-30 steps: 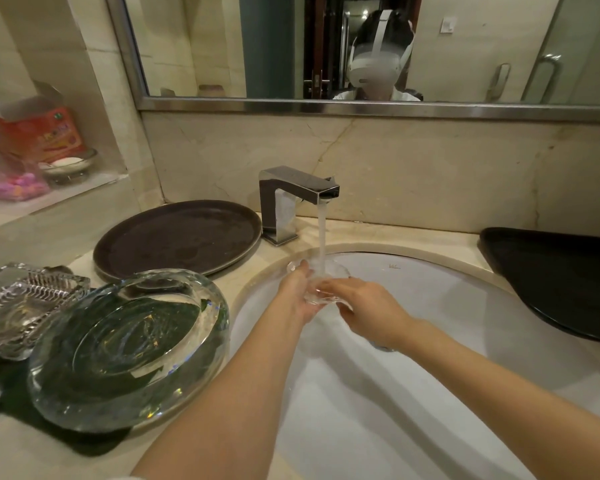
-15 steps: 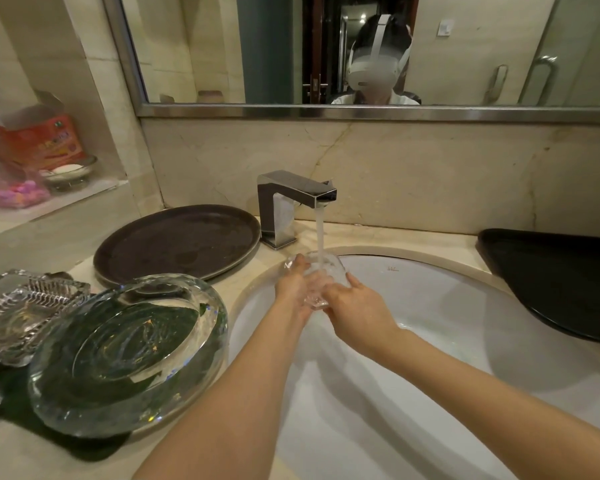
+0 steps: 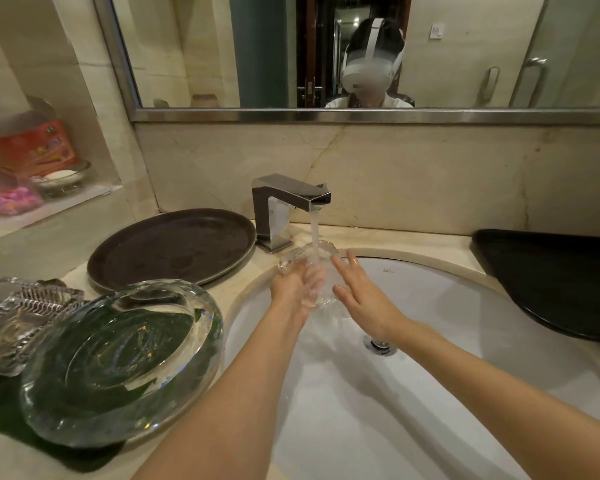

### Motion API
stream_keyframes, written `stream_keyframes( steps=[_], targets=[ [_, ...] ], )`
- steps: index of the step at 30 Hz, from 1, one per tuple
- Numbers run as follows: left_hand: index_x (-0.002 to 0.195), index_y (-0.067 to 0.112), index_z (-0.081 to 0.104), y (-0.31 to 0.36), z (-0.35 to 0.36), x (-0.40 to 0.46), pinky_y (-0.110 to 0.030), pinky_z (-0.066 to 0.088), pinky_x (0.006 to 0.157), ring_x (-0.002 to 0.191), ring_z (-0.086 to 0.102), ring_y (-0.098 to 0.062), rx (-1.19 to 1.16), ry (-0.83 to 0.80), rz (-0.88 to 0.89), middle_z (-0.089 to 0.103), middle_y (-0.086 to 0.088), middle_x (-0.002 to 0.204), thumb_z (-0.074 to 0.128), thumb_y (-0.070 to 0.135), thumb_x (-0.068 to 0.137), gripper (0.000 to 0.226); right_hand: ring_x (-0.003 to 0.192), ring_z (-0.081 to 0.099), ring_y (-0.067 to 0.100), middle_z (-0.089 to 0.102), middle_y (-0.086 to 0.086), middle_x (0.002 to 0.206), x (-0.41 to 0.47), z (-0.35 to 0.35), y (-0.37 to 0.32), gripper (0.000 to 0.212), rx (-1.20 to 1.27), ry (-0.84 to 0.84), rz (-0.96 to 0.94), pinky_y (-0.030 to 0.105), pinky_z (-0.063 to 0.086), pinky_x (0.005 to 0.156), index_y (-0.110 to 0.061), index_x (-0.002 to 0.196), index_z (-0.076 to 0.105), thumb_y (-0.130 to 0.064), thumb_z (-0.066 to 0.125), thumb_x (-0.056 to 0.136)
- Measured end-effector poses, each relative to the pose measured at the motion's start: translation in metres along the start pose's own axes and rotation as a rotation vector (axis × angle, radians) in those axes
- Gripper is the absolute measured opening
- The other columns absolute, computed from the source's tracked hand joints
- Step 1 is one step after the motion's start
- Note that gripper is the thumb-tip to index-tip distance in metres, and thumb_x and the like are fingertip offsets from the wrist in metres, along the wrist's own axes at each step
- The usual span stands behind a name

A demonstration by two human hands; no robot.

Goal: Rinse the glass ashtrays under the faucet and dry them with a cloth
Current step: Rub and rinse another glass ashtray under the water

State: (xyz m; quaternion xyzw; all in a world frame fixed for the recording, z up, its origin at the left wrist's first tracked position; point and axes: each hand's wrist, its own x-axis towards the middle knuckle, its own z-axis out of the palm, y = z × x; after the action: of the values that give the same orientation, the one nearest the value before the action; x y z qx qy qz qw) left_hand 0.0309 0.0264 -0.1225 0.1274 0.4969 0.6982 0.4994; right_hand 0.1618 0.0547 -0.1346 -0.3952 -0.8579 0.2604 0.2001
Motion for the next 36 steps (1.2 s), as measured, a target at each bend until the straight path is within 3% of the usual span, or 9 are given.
stream_keyframes(
  steps=[3, 6, 9, 12, 17, 20, 27, 32, 36],
  targets=[
    [0.100, 0.009, 0.060, -0.001, 0.004, -0.006, -0.025, 0.054, 0.055, 0.064, 0.067, -0.014, 0.073, 0.024, 0.052, 0.069, -0.007, 0.082, 0.053, 0.016, 0.095, 0.010, 0.102, 0.059, 0.024, 0.055, 0.005, 0.123, 0.006, 0.007, -0.009, 0.062, 0.491, 0.103, 0.185, 0.031, 0.051, 0.079, -0.025, 0.149, 0.010, -0.012, 0.041, 0.097],
    [0.090, 0.012, 0.059, -0.002, 0.008, -0.012, -0.030, 0.055, 0.059, 0.054, 0.066, -0.011, 0.124, 0.035, 0.066, 0.067, -0.002, 0.070, 0.054, 0.016, 0.095, 0.008, 0.073, 0.060, 0.020, 0.060, 0.003, 0.084, 0.014, 0.000, -0.017, 0.025, 0.580, 0.258, 0.320, 0.019, 0.047, 0.052, -0.008, 0.117, 0.055, -0.011, 0.045, 0.094],
    [0.089, 0.011, 0.060, -0.005, 0.011, -0.013, -0.036, 0.058, 0.072, 0.062, 0.070, -0.015, 0.198, 0.039, 0.081, 0.070, -0.006, 0.073, 0.058, 0.019, 0.093, 0.010, 0.051, 0.054, 0.015, 0.055, 0.004, 0.061, 0.012, -0.007, -0.021, 0.035, 0.363, 0.297, 0.330, 0.012, 0.036, 0.036, -0.007, 0.073, 0.057, -0.029, 0.044, 0.098],
    [0.085, 0.007, 0.058, -0.005, 0.008, -0.013, -0.025, 0.057, 0.057, 0.053, 0.067, -0.015, 0.234, 0.113, 0.139, 0.068, -0.008, 0.069, 0.063, 0.018, 0.089, 0.013, 0.044, 0.054, 0.012, 0.055, 0.005, 0.059, 0.010, -0.007, -0.020, 0.031, 0.444, 0.200, 0.330, 0.014, 0.041, 0.038, -0.008, 0.073, 0.053, -0.023, 0.044, 0.098],
    [0.088, 0.004, 0.062, 0.000, 0.002, -0.011, -0.028, 0.054, 0.060, 0.064, 0.065, -0.019, 0.384, 0.246, 0.269, 0.068, -0.008, 0.077, 0.068, 0.027, 0.084, 0.024, 0.069, 0.063, 0.016, 0.061, 0.013, 0.086, 0.007, -0.005, -0.019, 0.018, 1.075, -0.100, 0.301, 0.028, 0.056, 0.059, -0.008, 0.102, 0.045, 0.006, 0.044, 0.091],
    [0.089, 0.006, 0.061, 0.000, 0.003, -0.015, -0.021, 0.043, 0.052, 0.061, 0.059, -0.014, 0.500, 0.257, 0.322, 0.065, -0.008, 0.077, 0.066, 0.032, 0.085, 0.027, 0.064, 0.064, 0.019, 0.063, 0.013, 0.079, 0.008, 0.002, -0.023, 0.006, 0.938, 0.039, 0.362, 0.034, 0.055, 0.058, -0.006, 0.096, 0.050, -0.006, 0.044, 0.095],
    [0.089, 0.004, 0.062, -0.002, 0.003, -0.016, -0.014, 0.044, 0.044, 0.054, 0.058, -0.010, 0.636, 0.172, 0.357, 0.068, -0.011, 0.081, 0.054, 0.040, 0.092, 0.037, 0.043, 0.061, 0.012, 0.063, 0.013, 0.066, 0.008, -0.011, -0.021, 0.037, 0.784, 0.116, 0.317, 0.024, 0.049, 0.040, -0.004, 0.083, 0.055, -0.032, 0.036, 0.100],
    [0.103, 0.006, 0.067, -0.002, 0.010, -0.021, -0.029, 0.051, 0.079, 0.090, 0.066, -0.023, 0.619, 0.075, 0.340, 0.070, -0.012, 0.102, 0.028, 0.042, 0.101, 0.053, 0.050, 0.063, 0.013, 0.066, 0.006, 0.062, 0.006, -0.023, -0.006, 0.038, 0.900, 0.066, 0.284, 0.030, 0.053, 0.055, -0.006, 0.095, 0.056, -0.034, 0.032, 0.101],
    [0.117, 0.002, 0.057, 0.001, 0.008, -0.020, -0.021, 0.050, 0.062, 0.077, 0.062, -0.015, 0.568, -0.103, 0.270, 0.067, -0.013, 0.107, 0.033, 0.029, 0.102, 0.039, 0.054, 0.063, 0.012, 0.065, 0.005, 0.069, 0.009, -0.022, -0.005, 0.034, 0.934, 0.141, 0.334, 0.027, 0.051, 0.051, -0.009, 0.090, 0.054, -0.030, 0.030, 0.102]
  ],
)
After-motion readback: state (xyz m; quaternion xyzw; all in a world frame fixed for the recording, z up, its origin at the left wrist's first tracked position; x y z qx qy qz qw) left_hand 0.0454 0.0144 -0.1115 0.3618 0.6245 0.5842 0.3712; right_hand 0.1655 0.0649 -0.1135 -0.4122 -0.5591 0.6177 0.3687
